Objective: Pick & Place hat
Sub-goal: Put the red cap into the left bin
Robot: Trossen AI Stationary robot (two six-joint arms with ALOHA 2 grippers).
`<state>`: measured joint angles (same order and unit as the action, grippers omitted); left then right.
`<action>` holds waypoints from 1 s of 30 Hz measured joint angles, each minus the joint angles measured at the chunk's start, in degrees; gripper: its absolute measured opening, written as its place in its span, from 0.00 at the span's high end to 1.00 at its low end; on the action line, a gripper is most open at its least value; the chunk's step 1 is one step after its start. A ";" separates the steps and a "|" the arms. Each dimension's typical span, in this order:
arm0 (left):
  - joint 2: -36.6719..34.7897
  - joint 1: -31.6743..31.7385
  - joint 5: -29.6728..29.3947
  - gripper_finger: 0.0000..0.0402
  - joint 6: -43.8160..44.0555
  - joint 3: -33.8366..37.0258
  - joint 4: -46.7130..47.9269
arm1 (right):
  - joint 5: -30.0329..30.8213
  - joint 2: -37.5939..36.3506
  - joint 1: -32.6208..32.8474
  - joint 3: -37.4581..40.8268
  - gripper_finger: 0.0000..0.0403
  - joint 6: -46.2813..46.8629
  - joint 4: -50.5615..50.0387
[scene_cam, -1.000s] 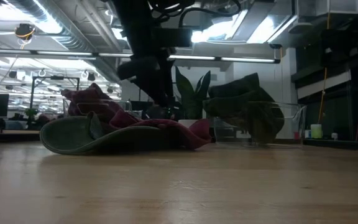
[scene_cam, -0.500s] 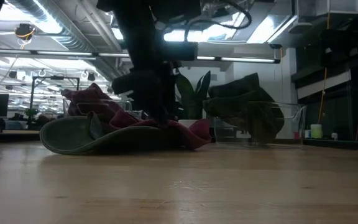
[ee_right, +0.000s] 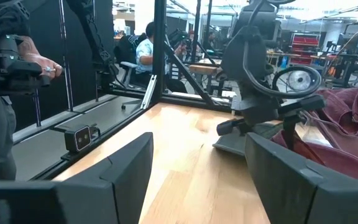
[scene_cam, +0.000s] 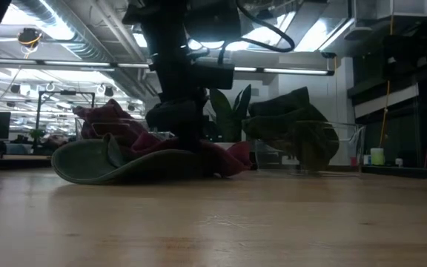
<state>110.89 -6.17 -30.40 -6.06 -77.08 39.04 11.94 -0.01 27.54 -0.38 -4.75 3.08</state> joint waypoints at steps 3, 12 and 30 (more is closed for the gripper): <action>0.00 -0.02 0.32 0.70 0.23 0.00 -0.02 | -0.01 0.00 0.00 0.00 0.37 0.00 0.01; -0.42 -0.53 2.54 0.93 -0.15 -0.12 -0.94 | -0.01 0.00 0.00 0.00 0.37 0.00 0.01; -10.86 -0.39 11.31 0.99 -2.64 -6.23 -0.52 | -0.02 0.00 -0.01 0.00 0.37 0.00 -0.01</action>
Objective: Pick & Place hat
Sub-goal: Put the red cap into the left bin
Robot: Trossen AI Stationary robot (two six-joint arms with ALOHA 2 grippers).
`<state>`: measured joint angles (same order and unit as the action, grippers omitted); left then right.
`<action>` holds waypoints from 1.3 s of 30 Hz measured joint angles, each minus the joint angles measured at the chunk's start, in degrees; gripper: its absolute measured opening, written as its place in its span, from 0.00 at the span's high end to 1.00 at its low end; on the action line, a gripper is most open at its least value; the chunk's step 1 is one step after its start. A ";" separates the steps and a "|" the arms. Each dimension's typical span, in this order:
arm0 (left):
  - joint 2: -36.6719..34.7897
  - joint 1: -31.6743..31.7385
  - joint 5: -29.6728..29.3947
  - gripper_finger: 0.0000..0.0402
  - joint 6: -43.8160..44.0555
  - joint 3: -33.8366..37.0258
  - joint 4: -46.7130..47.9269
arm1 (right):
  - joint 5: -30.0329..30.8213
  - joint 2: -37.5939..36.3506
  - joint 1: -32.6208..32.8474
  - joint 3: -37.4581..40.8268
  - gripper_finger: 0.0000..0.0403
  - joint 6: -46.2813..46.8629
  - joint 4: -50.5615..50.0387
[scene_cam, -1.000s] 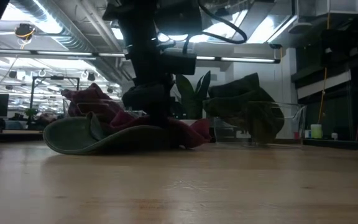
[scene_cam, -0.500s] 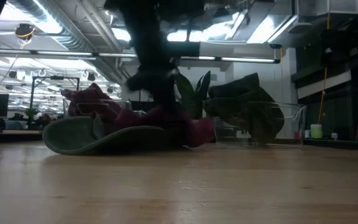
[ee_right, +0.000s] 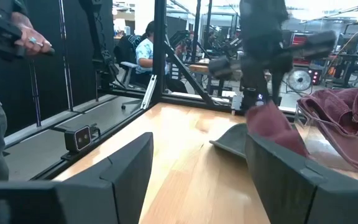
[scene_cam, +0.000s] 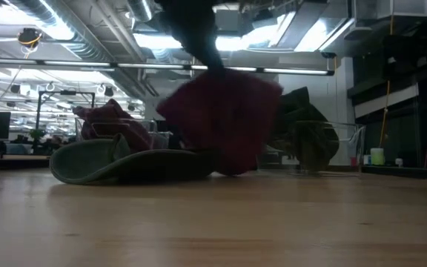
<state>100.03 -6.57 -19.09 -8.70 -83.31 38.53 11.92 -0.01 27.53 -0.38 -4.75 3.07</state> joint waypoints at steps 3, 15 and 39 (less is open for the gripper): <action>-1.52 -1.32 3.74 0.99 0.14 -0.02 0.20 | 0.00 0.00 0.02 0.00 0.37 0.00 0.01; -2.52 -10.29 12.69 0.99 1.50 1.69 -1.56 | 0.01 0.00 0.01 0.00 0.37 0.00 0.01; -2.48 -20.48 31.77 0.87 56.00 20.14 -5.43 | 0.00 0.00 0.02 0.00 0.37 0.00 0.00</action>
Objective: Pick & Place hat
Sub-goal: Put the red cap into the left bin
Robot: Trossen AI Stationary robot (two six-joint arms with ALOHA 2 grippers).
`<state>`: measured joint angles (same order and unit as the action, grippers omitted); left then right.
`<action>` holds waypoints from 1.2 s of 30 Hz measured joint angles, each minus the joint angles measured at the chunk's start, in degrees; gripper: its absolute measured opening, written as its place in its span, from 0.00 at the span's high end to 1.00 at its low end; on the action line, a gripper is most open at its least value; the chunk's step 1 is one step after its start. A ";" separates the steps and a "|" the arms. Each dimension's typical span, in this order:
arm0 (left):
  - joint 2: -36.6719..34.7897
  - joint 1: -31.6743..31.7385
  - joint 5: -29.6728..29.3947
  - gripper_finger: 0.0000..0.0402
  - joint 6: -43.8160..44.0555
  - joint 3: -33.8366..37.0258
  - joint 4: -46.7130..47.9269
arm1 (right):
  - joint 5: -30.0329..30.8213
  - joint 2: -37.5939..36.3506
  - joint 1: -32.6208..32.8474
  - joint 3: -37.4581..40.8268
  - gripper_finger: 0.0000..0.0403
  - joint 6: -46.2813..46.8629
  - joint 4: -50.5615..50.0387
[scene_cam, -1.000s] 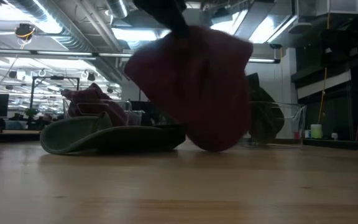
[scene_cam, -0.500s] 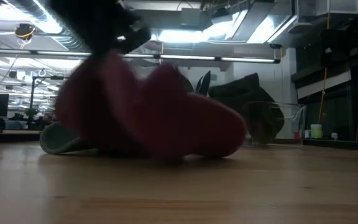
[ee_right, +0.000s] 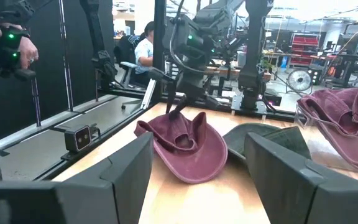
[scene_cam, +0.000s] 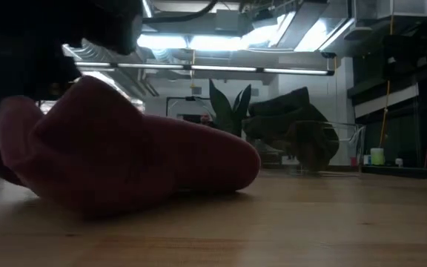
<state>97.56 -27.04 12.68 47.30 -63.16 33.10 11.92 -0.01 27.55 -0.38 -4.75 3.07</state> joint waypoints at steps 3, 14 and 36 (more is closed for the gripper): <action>0.00 -1.04 -0.06 0.82 7.64 0.03 0.01 | 0.00 0.00 0.00 0.00 0.37 0.00 0.01; 0.00 -5.24 -2.07 0.55 27.25 0.03 0.69 | 0.00 0.00 0.00 0.00 0.37 0.00 0.02; -4.81 -14.21 -11.92 0.39 30.57 0.07 1.86 | 0.02 0.00 0.00 0.00 0.37 0.00 0.02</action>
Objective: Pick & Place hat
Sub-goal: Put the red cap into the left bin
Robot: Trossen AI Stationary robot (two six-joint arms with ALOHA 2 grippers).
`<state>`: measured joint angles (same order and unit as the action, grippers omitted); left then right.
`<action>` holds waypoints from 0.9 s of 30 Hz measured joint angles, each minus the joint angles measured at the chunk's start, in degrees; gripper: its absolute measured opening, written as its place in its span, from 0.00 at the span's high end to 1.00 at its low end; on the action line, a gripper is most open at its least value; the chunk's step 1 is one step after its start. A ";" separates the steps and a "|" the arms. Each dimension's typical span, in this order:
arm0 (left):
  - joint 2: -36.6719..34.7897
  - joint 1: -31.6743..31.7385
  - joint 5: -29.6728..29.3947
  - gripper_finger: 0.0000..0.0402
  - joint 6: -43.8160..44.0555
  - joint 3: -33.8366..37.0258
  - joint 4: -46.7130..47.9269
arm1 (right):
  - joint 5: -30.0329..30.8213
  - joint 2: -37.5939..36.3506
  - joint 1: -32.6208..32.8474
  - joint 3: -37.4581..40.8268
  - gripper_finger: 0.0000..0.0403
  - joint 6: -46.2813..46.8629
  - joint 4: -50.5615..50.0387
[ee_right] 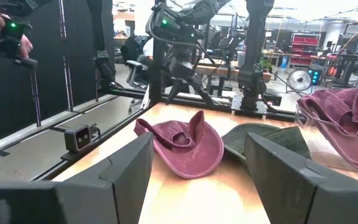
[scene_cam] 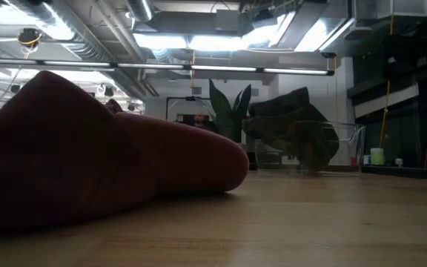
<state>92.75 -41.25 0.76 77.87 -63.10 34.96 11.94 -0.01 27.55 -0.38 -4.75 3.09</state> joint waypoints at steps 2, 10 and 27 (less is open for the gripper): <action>-0.92 -1.10 -1.17 0.39 0.10 0.01 0.82 | 0.00 0.00 0.00 0.00 0.37 0.00 0.00; -1.61 -0.69 -7.76 0.39 -0.11 -0.01 3.88 | 0.00 0.00 0.00 0.00 0.37 0.00 -0.01; 6.60 6.05 -8.95 0.39 -1.97 -5.33 6.65 | 0.00 0.00 -0.02 0.00 0.37 0.00 -0.02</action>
<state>99.35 -35.20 -8.19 75.90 -68.43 41.60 11.94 -0.01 27.53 -0.38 -4.75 3.07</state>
